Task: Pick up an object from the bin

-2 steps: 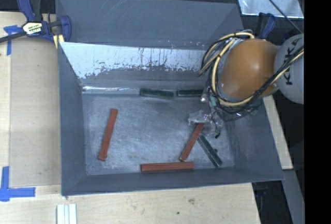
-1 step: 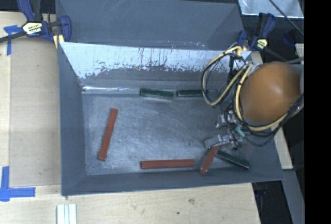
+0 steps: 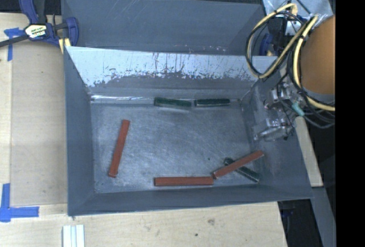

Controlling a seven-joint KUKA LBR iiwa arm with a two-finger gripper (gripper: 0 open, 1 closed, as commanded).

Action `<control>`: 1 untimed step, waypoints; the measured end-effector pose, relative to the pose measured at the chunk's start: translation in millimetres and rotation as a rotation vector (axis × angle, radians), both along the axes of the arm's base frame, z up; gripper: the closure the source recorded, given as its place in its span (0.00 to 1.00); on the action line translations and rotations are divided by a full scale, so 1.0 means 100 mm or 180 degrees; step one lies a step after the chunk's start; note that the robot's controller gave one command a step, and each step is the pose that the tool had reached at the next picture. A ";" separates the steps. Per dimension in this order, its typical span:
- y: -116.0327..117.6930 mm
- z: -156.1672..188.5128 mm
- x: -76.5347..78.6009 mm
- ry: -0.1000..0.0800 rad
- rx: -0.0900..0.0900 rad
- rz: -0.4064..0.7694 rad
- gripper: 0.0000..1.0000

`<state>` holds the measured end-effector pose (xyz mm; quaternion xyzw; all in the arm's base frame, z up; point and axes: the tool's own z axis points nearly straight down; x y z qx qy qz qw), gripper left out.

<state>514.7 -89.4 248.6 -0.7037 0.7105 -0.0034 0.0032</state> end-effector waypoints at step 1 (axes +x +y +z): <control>0.00 -0.04 -0.02 0.0031 0.0005 -0.0007 0.00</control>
Offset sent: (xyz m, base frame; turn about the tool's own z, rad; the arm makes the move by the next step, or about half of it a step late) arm 0.0000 0.0000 0.0000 0.0000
